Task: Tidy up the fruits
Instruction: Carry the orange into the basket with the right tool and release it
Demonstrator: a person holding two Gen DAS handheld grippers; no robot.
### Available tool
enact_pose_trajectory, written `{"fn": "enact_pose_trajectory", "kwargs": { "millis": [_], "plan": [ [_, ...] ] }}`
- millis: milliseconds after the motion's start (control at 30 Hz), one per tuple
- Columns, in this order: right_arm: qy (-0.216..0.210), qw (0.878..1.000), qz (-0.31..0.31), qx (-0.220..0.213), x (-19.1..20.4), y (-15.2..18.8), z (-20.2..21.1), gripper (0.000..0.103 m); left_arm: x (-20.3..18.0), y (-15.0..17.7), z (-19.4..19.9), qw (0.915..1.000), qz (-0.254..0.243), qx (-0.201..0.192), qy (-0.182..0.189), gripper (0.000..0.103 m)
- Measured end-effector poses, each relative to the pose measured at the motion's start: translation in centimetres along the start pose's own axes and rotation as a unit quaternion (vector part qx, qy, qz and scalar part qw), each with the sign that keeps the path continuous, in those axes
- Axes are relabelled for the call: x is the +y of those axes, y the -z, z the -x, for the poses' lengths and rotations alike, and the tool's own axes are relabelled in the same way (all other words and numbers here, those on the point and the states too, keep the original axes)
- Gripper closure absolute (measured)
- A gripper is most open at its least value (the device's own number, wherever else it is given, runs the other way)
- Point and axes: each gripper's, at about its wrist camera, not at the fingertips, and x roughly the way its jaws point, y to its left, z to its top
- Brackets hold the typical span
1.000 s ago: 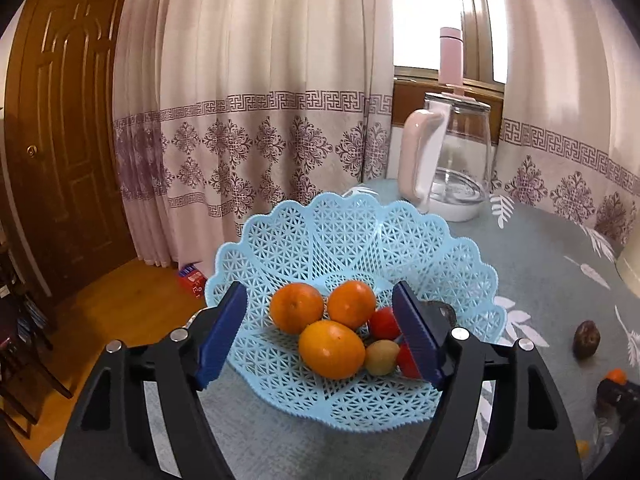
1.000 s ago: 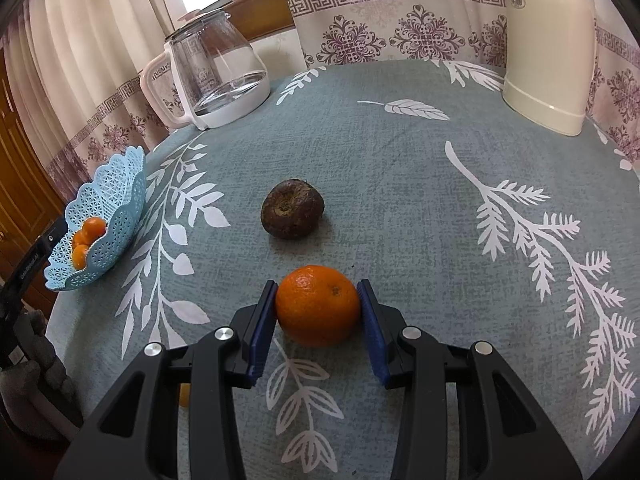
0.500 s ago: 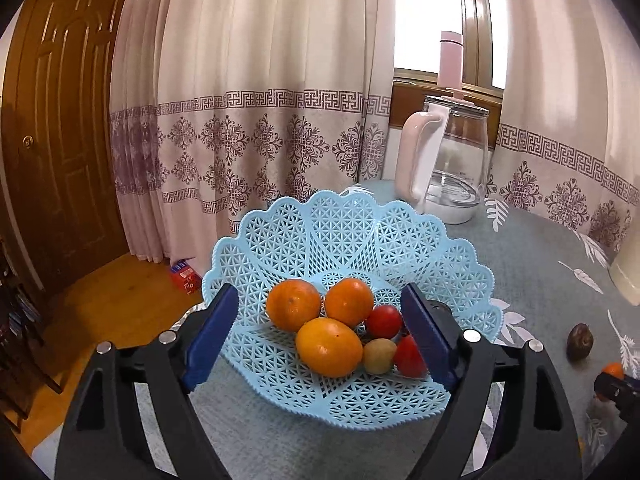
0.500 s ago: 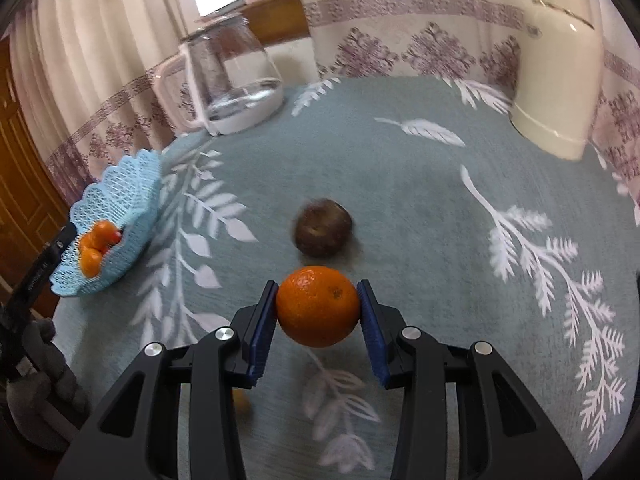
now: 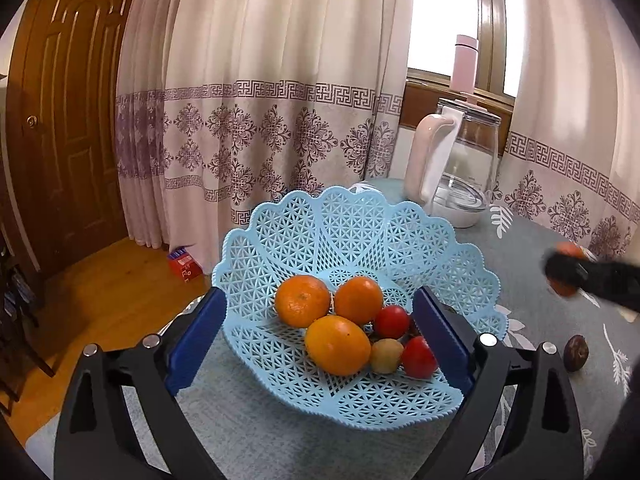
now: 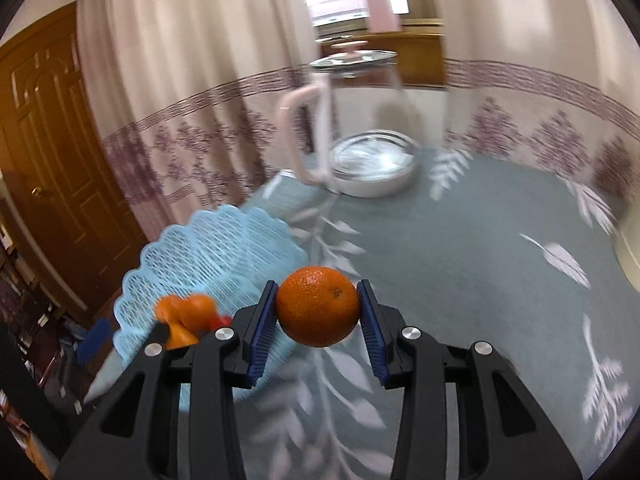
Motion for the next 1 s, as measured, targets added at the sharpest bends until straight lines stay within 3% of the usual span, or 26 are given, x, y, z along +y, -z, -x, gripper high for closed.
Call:
{"fn": "enact_pose_trajectory", "kwargs": {
  "millis": [233, 533, 1000],
  "plan": [
    [-0.009, 1.000, 0.021, 0.020, 3.0, -1.5, -3.7, 0.063, 0.3, 0.0, -0.2, 1.0000, 0.008, 0.005, 0.000, 0.007],
    [-0.004, 0.999, 0.031, 0.044, 3.7, -1.9, -6.5, 0.063, 0.3, 0.1, -0.6, 0.9998, 0.013, 0.013, 0.003, 0.007],
    [-0.004, 0.999, 0.023, 0.045, 3.8, -1.5, -7.5, 0.061, 0.3, 0.1, -0.6, 0.9998, 0.015, 0.015, 0.004, 0.006]
  ]
}}
